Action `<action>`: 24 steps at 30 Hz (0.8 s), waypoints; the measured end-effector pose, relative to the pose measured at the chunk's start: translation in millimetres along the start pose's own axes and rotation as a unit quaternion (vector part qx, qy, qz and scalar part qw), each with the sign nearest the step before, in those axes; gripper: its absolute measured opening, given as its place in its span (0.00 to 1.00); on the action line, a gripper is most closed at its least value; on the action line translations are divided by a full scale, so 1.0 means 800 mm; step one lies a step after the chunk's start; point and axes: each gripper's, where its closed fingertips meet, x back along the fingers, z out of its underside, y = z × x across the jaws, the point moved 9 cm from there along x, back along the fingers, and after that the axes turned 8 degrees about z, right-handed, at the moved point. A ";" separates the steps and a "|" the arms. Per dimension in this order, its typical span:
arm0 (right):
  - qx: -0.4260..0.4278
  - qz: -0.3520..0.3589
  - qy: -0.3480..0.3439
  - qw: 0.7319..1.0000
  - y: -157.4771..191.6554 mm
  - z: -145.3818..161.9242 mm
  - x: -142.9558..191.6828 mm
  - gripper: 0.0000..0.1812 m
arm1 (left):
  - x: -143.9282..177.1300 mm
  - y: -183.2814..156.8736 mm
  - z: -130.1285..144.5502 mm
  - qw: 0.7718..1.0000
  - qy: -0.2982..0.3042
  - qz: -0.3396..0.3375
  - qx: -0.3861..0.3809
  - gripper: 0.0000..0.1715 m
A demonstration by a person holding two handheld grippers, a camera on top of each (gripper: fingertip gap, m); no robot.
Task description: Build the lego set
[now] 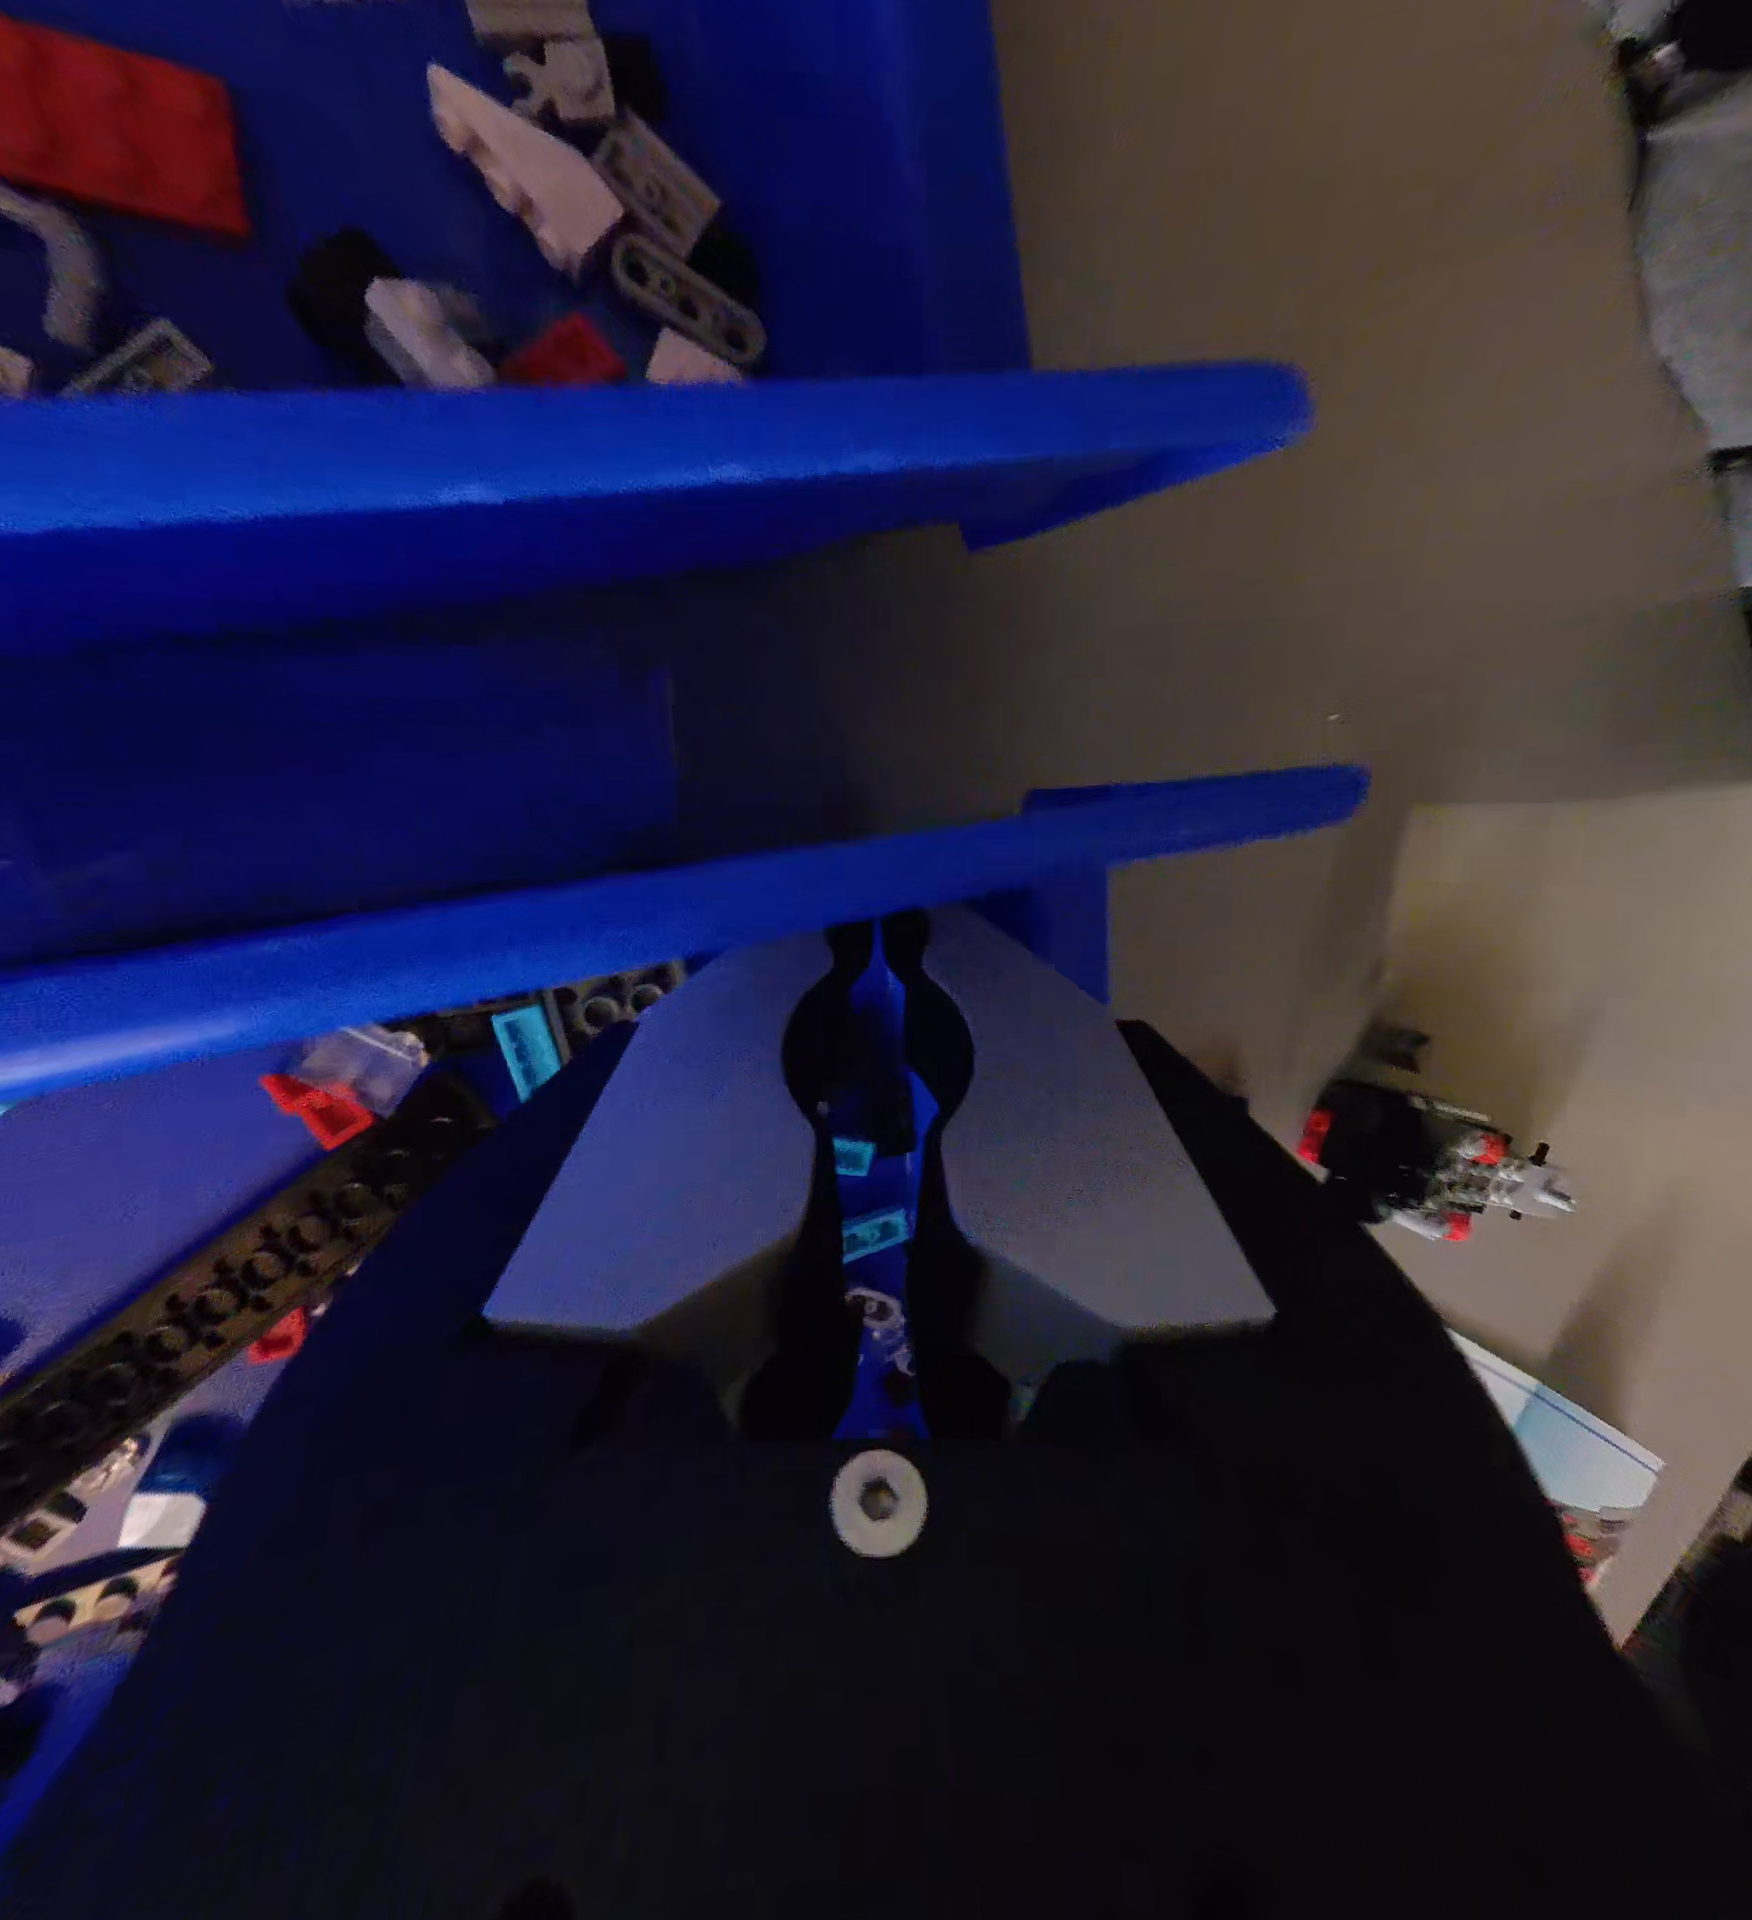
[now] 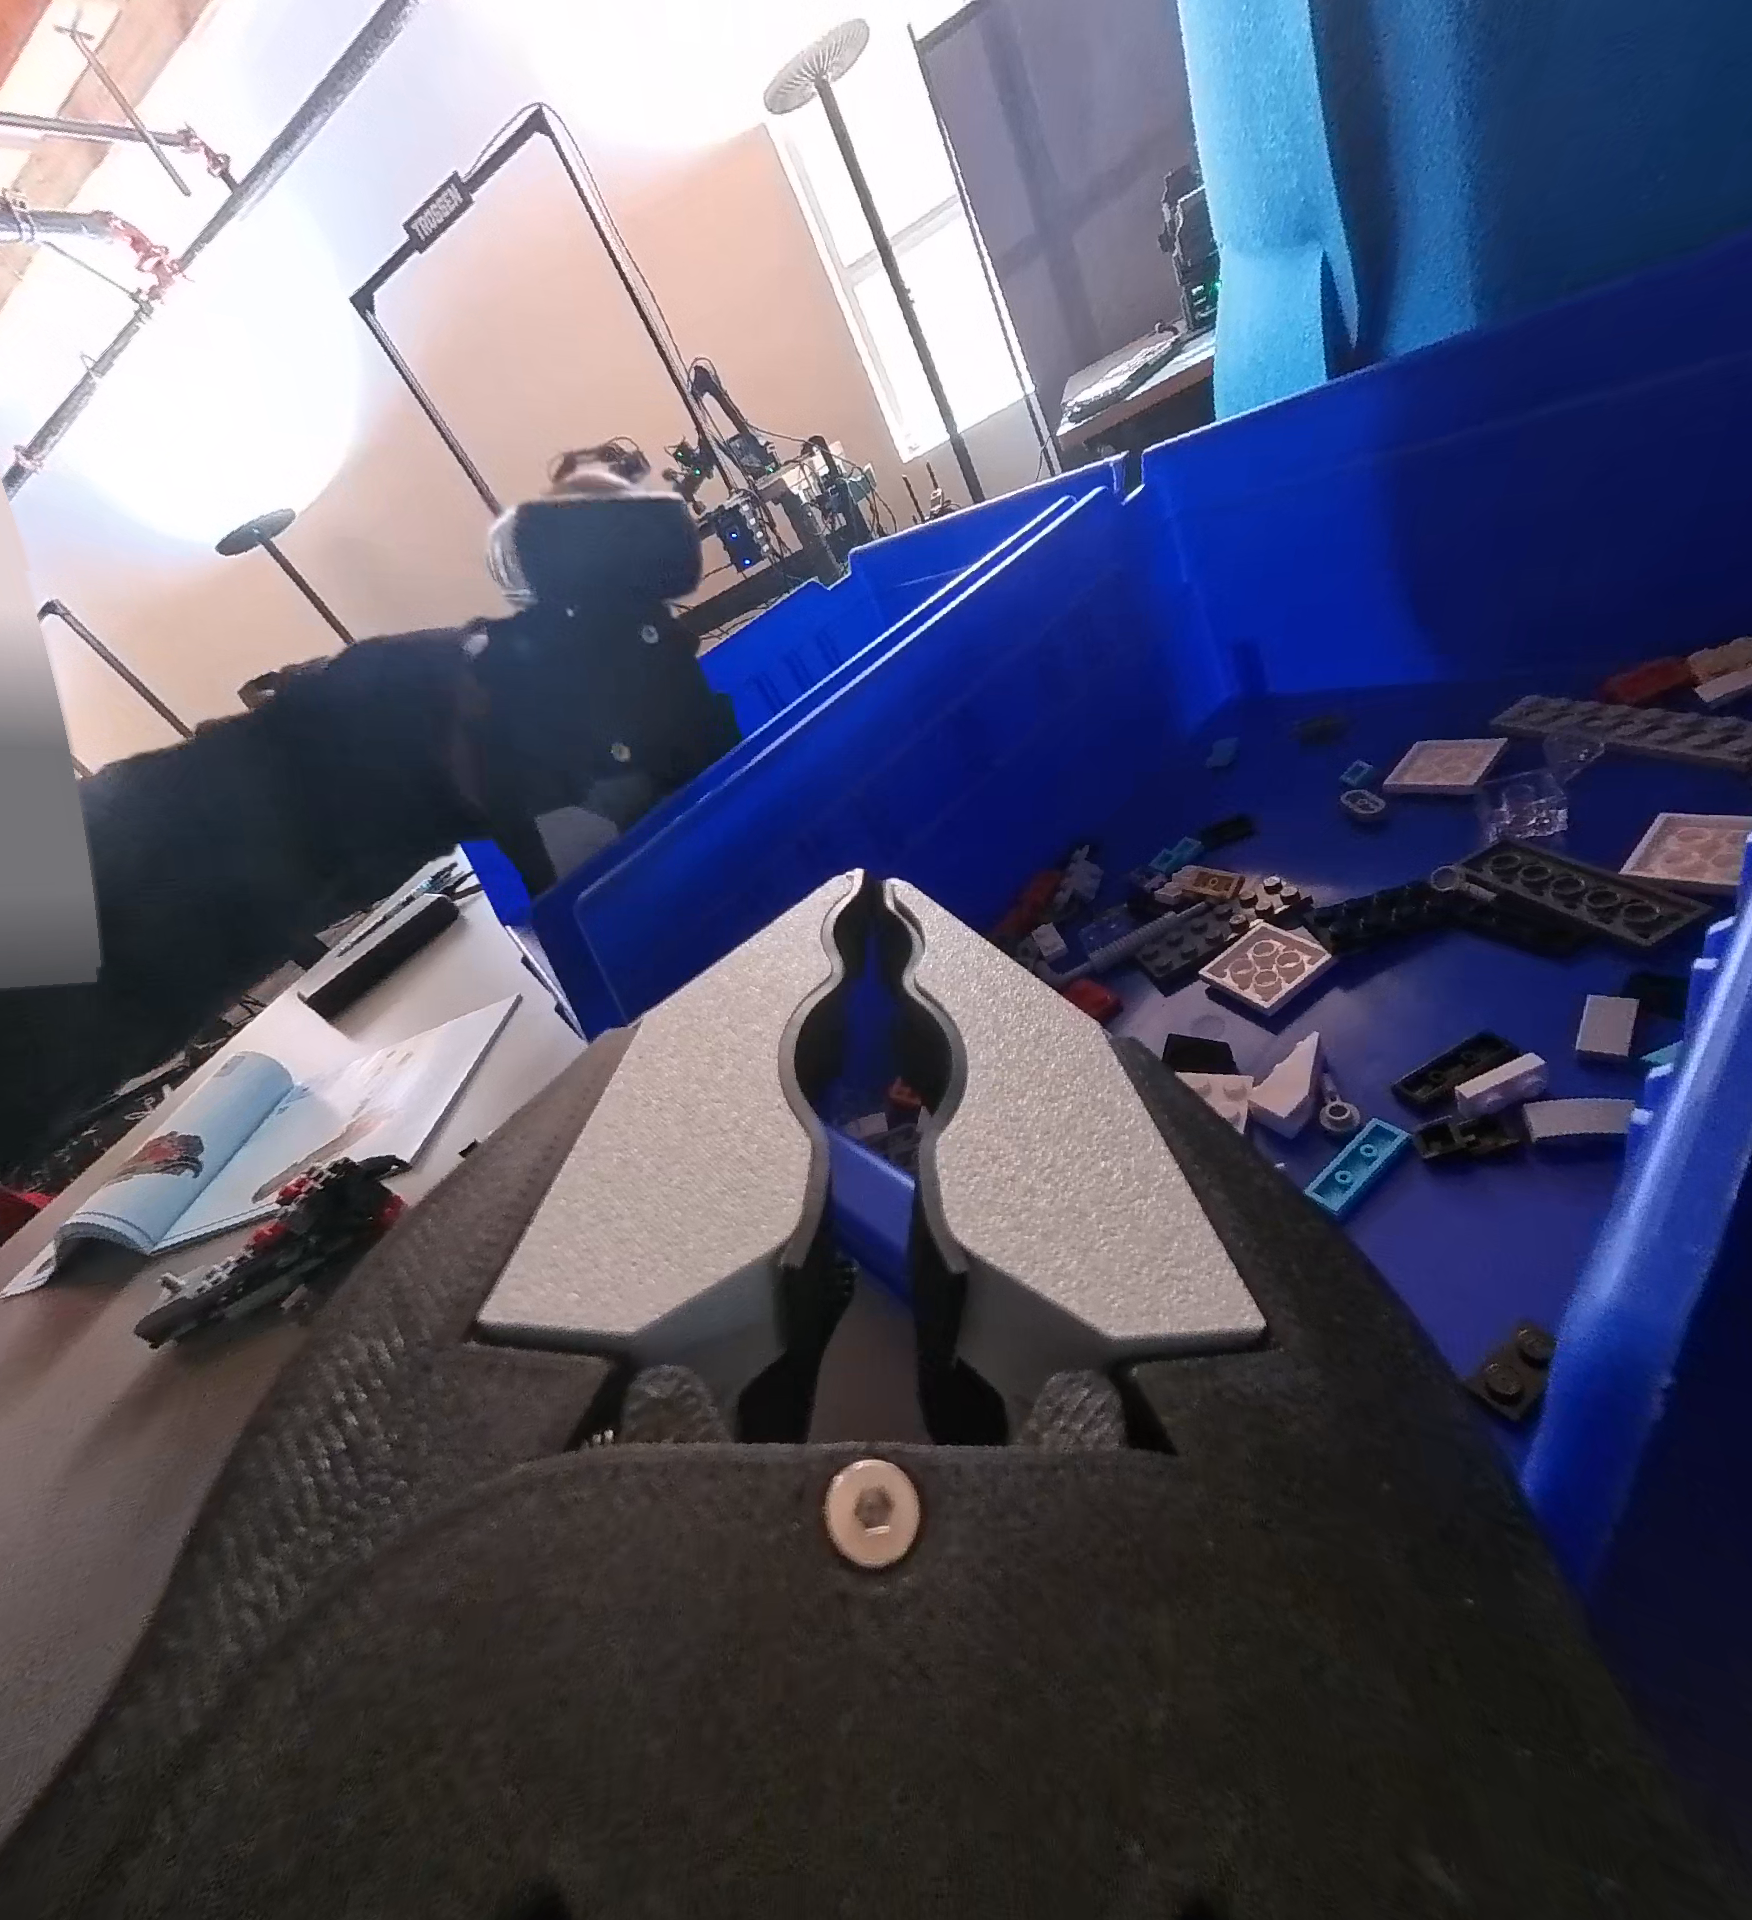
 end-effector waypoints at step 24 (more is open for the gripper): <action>-0.002 -0.003 -0.001 1.000 0.000 -0.001 0.000 0.01 | 0.016 0.003 0.012 0.987 -0.032 -0.154 0.021 0.14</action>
